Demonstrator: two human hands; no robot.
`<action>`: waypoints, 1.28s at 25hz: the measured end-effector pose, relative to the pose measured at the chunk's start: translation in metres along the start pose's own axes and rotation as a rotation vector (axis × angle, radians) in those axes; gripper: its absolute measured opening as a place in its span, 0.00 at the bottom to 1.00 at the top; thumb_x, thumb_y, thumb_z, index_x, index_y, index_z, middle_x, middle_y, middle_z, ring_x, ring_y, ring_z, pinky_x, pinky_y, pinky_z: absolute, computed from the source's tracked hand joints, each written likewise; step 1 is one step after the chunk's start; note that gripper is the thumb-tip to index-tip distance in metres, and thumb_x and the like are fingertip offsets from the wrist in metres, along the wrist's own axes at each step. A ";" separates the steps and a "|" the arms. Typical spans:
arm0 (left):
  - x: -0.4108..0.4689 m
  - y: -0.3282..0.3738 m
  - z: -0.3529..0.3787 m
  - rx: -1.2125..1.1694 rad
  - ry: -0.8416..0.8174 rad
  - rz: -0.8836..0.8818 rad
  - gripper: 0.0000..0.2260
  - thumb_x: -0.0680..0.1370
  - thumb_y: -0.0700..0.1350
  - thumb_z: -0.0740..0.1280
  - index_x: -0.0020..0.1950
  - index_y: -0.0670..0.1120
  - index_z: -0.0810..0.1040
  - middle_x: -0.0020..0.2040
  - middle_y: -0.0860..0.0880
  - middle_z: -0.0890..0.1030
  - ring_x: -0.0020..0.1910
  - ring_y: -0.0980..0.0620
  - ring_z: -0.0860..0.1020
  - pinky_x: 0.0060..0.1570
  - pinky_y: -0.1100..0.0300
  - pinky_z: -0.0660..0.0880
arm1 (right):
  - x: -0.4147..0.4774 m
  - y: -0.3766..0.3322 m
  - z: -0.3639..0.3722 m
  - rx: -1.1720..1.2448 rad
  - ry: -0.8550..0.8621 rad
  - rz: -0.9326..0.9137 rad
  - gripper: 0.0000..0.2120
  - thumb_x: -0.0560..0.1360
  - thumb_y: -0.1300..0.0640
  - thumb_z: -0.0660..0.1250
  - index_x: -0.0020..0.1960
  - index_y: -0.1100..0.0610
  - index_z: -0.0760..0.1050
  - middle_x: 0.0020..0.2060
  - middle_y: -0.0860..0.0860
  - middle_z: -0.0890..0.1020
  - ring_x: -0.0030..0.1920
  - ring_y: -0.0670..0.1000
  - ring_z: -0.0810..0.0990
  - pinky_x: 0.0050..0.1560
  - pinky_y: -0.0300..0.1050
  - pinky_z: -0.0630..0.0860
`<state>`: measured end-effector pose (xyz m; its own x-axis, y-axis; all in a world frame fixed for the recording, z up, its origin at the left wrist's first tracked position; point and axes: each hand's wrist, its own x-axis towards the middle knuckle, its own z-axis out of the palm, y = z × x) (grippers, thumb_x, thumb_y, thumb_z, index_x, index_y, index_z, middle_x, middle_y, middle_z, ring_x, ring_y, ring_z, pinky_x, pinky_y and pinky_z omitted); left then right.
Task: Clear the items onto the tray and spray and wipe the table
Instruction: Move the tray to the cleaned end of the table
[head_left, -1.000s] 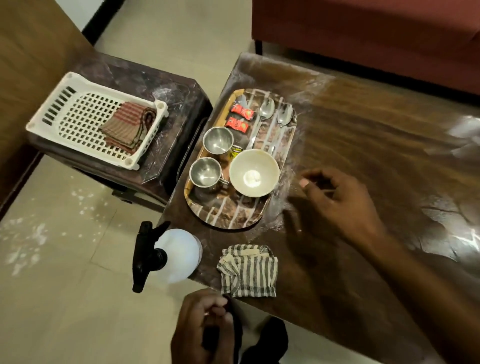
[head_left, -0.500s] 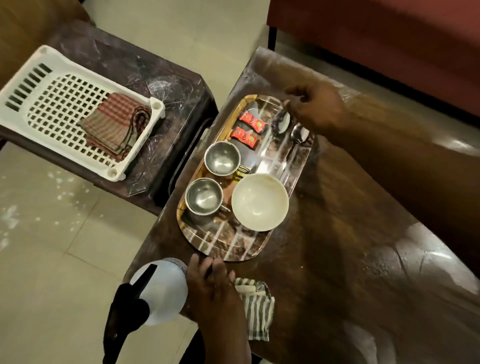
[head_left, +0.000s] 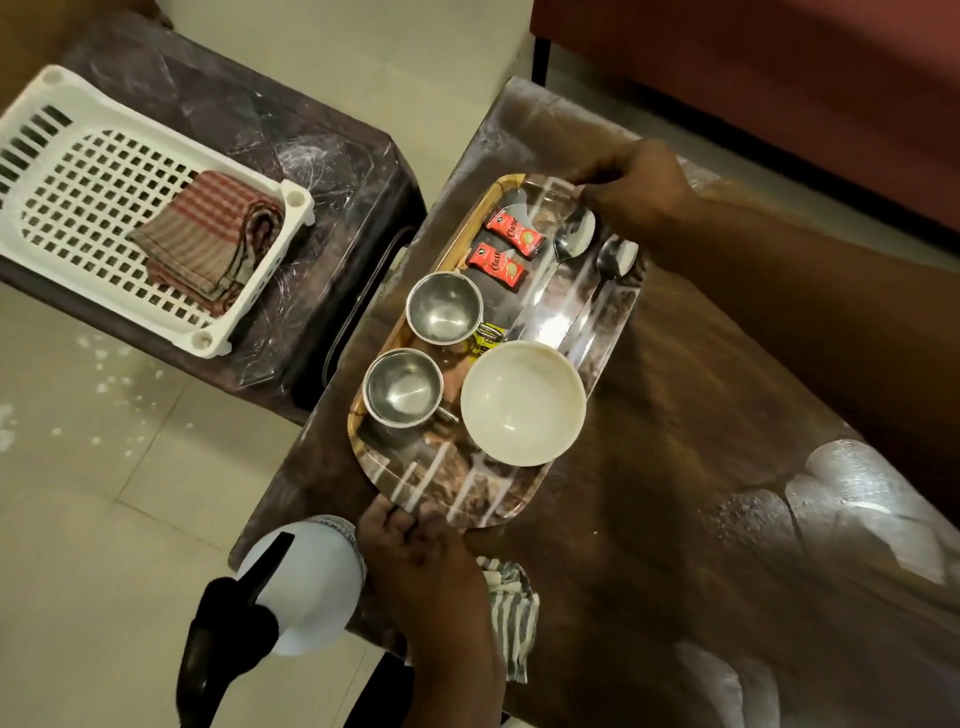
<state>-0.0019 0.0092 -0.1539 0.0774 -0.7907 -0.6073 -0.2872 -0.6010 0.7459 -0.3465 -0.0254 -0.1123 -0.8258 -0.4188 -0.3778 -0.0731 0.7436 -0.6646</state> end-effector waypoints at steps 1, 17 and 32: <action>-0.007 0.006 -0.001 0.000 -0.005 0.013 0.16 0.83 0.30 0.64 0.69 0.41 0.72 0.61 0.37 0.84 0.59 0.37 0.85 0.62 0.33 0.81 | -0.005 0.000 -0.009 0.007 0.019 0.010 0.09 0.80 0.63 0.72 0.59 0.56 0.86 0.51 0.54 0.88 0.50 0.56 0.87 0.56 0.57 0.86; -0.206 0.231 -0.132 0.135 -0.436 0.315 0.18 0.79 0.32 0.60 0.66 0.39 0.81 0.52 0.41 0.83 0.41 0.47 0.83 0.34 0.60 0.77 | -0.381 0.008 -0.277 0.638 0.370 0.264 0.12 0.74 0.72 0.73 0.38 0.58 0.83 0.31 0.52 0.84 0.32 0.51 0.83 0.39 0.47 0.82; -0.314 0.232 -0.062 0.482 -0.963 0.445 0.14 0.83 0.31 0.63 0.67 0.38 0.82 0.58 0.35 0.87 0.51 0.40 0.86 0.51 0.44 0.84 | -0.585 0.153 -0.331 0.932 0.731 0.496 0.06 0.79 0.68 0.72 0.50 0.60 0.85 0.33 0.49 0.88 0.30 0.43 0.85 0.29 0.36 0.79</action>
<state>-0.0340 0.1105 0.2270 -0.8193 -0.3806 -0.4288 -0.4553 -0.0226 0.8900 -0.0603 0.5060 0.2204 -0.7872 0.3988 -0.4703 0.5011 -0.0308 -0.8648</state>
